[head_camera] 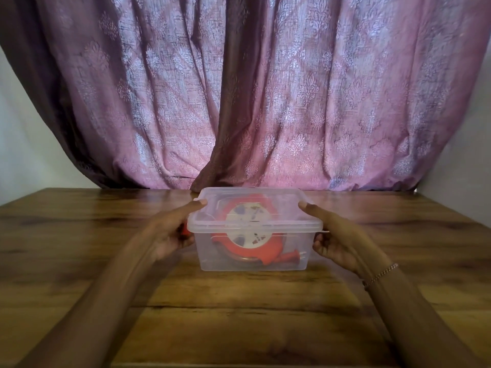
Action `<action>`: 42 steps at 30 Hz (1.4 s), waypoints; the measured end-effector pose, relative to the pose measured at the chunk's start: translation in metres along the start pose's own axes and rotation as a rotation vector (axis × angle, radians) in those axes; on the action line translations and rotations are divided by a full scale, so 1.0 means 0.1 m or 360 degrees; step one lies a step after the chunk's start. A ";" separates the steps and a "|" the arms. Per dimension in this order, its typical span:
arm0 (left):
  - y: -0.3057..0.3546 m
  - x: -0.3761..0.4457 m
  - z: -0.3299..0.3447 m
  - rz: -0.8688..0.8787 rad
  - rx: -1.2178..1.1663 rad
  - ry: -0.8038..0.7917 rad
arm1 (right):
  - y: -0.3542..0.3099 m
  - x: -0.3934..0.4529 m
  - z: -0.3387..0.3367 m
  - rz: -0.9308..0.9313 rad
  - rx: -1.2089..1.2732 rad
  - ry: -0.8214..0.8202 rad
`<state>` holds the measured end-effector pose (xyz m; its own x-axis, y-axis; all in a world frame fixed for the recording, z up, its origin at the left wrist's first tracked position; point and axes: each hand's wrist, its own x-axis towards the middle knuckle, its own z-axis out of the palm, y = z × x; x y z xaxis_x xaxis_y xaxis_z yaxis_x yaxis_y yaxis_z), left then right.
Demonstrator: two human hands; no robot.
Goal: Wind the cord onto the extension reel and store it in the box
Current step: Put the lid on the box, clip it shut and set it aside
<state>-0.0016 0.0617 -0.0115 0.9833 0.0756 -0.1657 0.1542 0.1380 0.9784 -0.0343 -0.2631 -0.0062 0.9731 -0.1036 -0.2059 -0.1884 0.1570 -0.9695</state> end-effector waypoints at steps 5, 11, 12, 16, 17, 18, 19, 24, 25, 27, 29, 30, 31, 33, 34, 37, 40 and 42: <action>0.03 -0.11 0.07 0.0240 -0.0001 0.0008 | 0.02 0.04 0.03 -0.0332 0.0063 0.0194; -0.12 -0.32 0.20 0.0379 -0.0005 -0.0027 | 0.05 0.01 0.17 -0.0454 0.0168 0.0149; -0.14 -0.33 0.21 0.0384 -0.0067 -0.0038 | 0.05 0.02 0.18 -0.0464 0.0200 0.0138; -0.17 -0.32 0.29 0.0388 -0.0363 -0.0078 | 0.05 0.04 0.18 -0.0497 0.0171 0.0119; -0.17 -0.31 0.29 0.0400 -0.0386 -0.0077 | 0.05 0.05 0.18 -0.0513 0.0133 0.0118; -0.17 -0.30 0.28 0.0412 -0.0379 -0.0088 | 0.05 0.06 0.17 -0.0528 0.0099 0.0120; -0.17 -0.30 0.27 0.0417 -0.0346 -0.0104 | 0.05 0.06 0.17 -0.0549 0.0066 0.0123; -0.11 -0.32 0.26 0.0507 -0.0083 -0.0085 | 0.03 0.07 0.16 -0.0729 -0.0220 0.0138; -0.10 -0.32 0.27 0.0536 -0.0005 -0.0059 | 0.03 0.08 0.16 -0.0730 -0.0220 0.0142; -0.10 -0.30 0.28 0.0565 0.0066 -0.0006 | 0.03 0.09 0.15 -0.0719 -0.0234 0.0149; -0.11 -0.29 0.28 0.0582 0.0125 0.0009 | 0.02 0.08 0.15 -0.0720 -0.0234 0.0148; -0.12 -0.29 0.28 0.0595 0.0156 0.0005 | 0.02 0.08 0.15 -0.0723 -0.0221 0.0148; -0.12 -0.30 0.28 0.0611 0.0179 0.0011 | 0.02 0.09 0.15 -0.0724 -0.0209 0.0147; -0.12 -0.31 0.29 0.0640 0.0193 0.0054 | 0.02 0.11 0.15 -0.0719 -0.0150 0.0146; -0.12 -0.32 0.29 0.0655 0.0196 0.0076 | 0.02 0.13 0.17 -0.0718 -0.0132 0.0148; -0.11 -0.37 0.25 0.0673 0.0198 0.0151 | 0.00 0.24 0.27 -0.0722 -0.0200 0.0204; -0.10 -0.41 0.13 0.0669 0.0189 0.0321 | -0.03 0.34 0.46 -0.0708 -0.0235 0.0192; -0.08 -0.48 -0.03 0.0665 0.0211 0.0477 | -0.02 0.41 0.68 -0.0709 -0.0285 0.0161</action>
<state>-0.0504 0.0604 -0.0119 0.8957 0.3789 0.2326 -0.2148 -0.0891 0.9726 0.0151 -0.2007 -0.0033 0.9481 -0.2186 0.2310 0.2149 -0.0951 -0.9720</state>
